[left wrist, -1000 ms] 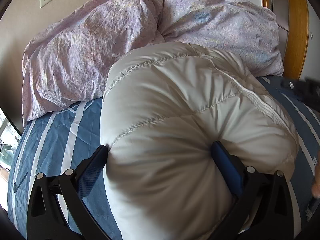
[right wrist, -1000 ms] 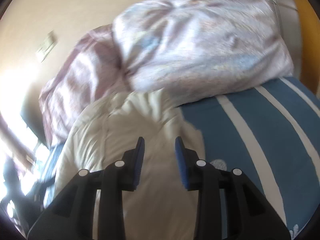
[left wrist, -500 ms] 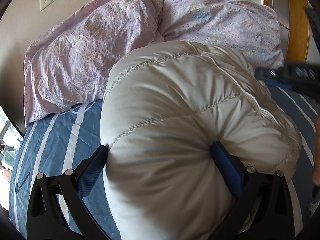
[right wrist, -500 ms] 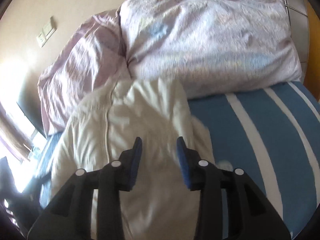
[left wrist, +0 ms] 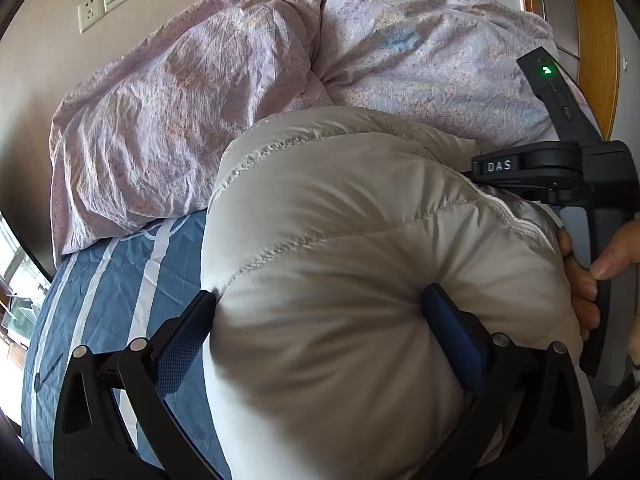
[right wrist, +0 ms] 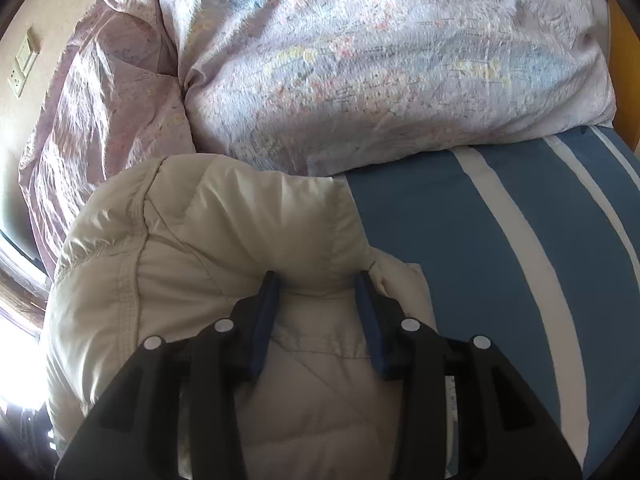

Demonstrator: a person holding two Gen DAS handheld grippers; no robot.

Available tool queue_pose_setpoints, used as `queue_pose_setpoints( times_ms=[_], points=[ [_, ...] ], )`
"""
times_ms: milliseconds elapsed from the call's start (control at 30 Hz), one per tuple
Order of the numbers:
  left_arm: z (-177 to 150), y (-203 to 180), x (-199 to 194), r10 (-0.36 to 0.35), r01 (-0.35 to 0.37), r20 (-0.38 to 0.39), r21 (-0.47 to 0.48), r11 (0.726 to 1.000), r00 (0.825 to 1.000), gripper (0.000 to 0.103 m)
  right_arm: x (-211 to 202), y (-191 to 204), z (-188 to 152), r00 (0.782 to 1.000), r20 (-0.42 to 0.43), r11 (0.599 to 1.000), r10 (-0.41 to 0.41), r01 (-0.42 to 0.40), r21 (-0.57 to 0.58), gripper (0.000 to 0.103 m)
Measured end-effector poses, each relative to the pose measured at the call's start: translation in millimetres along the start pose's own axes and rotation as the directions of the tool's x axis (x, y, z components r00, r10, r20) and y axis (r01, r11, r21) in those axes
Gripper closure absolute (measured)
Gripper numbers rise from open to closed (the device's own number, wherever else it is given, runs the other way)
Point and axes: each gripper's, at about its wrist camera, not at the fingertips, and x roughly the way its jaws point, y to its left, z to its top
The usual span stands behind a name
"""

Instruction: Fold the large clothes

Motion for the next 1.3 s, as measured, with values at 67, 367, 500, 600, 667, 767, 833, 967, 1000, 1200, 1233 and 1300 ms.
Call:
queue_pose_setpoints(
  times_ms=[67, 367, 500, 600, 667, 767, 833, 967, 1000, 1200, 1233, 1300],
  points=[
    [-1, 8, -4, -0.028, 0.028, -0.013, -0.032, 0.999, 1.0, 0.001, -23, 2, -10, 0.999, 0.043, 1.0, 0.0, 0.001, -0.028, 0.062],
    [-16, 45, -51, -0.071, 0.075, 0.036, -0.105, 0.992, 0.997, 0.001, -103, -6, -86, 0.988, 0.106, 0.988, 0.112, -0.1, -0.115, 0.06],
    [-15, 51, -48, -0.055, 0.058, 0.031, -0.115, 0.992, 0.998, 0.001, -95, -5, -100, 0.997, 0.065, 0.988, 0.048, -0.038, -0.15, 0.055],
    [-18, 47, -36, -0.063, 0.062, 0.0, -0.106, 0.992, 0.998, 0.001, -74, -16, -99, 0.998, 0.004, 0.992, 0.064, -0.064, -0.105, 0.05],
    [-20, 46, -28, -0.067, 0.065, -0.009, -0.109, 0.992, 0.998, 0.001, -63, -24, -98, 0.995, -0.017, 0.993, 0.1, -0.1, -0.067, 0.049],
    [-24, 50, -14, -0.105, 0.1, -0.024, -0.156, 0.983, 0.994, 0.001, -53, -35, -101, 0.989, -0.022, 0.989, 0.145, -0.146, -0.018, 0.045],
    [-29, 51, -8, -0.117, 0.113, -0.015, -0.169, 0.979, 0.993, 0.001, -52, -39, -102, 0.986, -0.025, 0.987, 0.162, -0.162, 0.004, 0.044],
    [-31, 58, -27, -0.116, 0.117, 0.017, -0.185, 0.976, 0.993, 0.001, -84, -32, -103, 0.997, 0.034, 0.997, 0.068, -0.066, -0.04, 0.045],
    [-33, 60, -36, -0.112, 0.117, 0.035, -0.185, 0.976, 0.993, 0.001, -93, -29, -105, 0.998, 0.055, 0.998, 0.042, -0.039, -0.05, 0.04],
    [-39, 57, -70, -0.116, 0.124, 0.062, -0.141, 0.982, 0.991, 0.001, -133, -24, -119, 0.99, 0.141, 0.996, -0.022, 0.034, -0.08, 0.006],
    [-41, 55, -74, -0.127, 0.133, 0.053, -0.14, 0.981, 0.99, 0.001, -141, -21, -124, 0.986, 0.159, 0.994, -0.042, 0.057, -0.09, 0.003],
    [-43, 54, -80, -0.142, 0.146, 0.036, -0.145, 0.979, 0.989, 0.001, -152, -21, -132, 0.982, 0.177, 0.991, -0.059, 0.078, -0.106, 0.002]
  ],
)
